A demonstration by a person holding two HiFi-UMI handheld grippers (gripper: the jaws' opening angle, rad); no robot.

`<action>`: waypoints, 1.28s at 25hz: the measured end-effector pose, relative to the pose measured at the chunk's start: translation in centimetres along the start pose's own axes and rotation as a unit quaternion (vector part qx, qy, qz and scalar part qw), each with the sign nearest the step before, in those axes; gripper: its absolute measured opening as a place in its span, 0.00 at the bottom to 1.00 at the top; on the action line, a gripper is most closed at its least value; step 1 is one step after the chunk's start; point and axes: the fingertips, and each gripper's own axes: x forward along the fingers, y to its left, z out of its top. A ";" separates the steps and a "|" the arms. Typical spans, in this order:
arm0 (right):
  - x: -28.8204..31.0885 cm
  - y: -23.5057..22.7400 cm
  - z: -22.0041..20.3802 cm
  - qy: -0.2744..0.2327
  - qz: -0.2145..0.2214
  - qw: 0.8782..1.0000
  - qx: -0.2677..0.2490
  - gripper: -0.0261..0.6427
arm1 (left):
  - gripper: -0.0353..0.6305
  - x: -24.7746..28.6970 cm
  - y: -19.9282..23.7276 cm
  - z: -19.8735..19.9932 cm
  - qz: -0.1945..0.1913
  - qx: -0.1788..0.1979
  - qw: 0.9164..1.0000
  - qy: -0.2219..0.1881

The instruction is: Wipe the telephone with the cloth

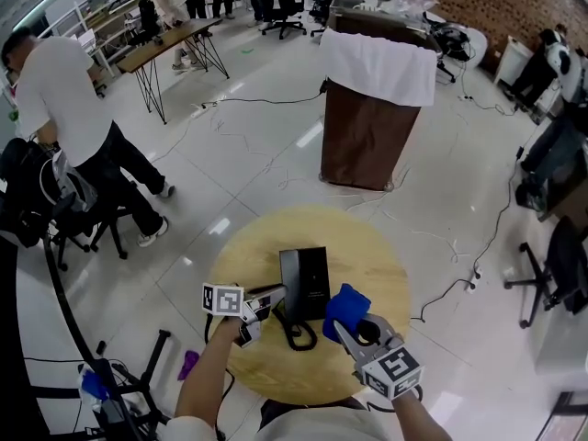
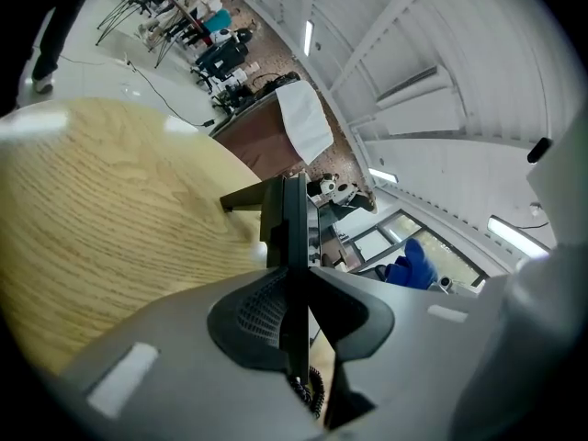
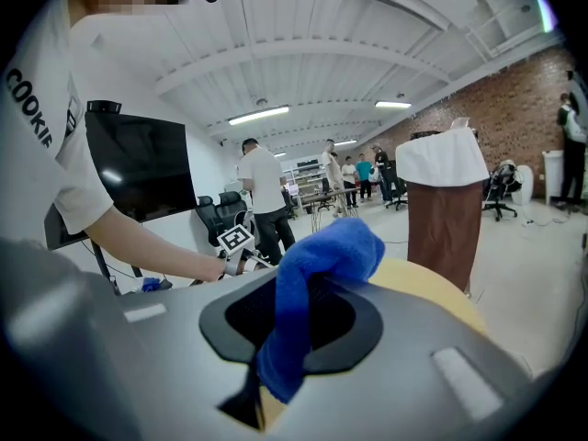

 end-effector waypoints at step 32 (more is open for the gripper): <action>-1.9 5.5 0.5 -0.024 0.007 0.999 -0.026 0.13 | 0.10 -3.3 -6.9 0.7 0.039 0.112 0.988 -0.098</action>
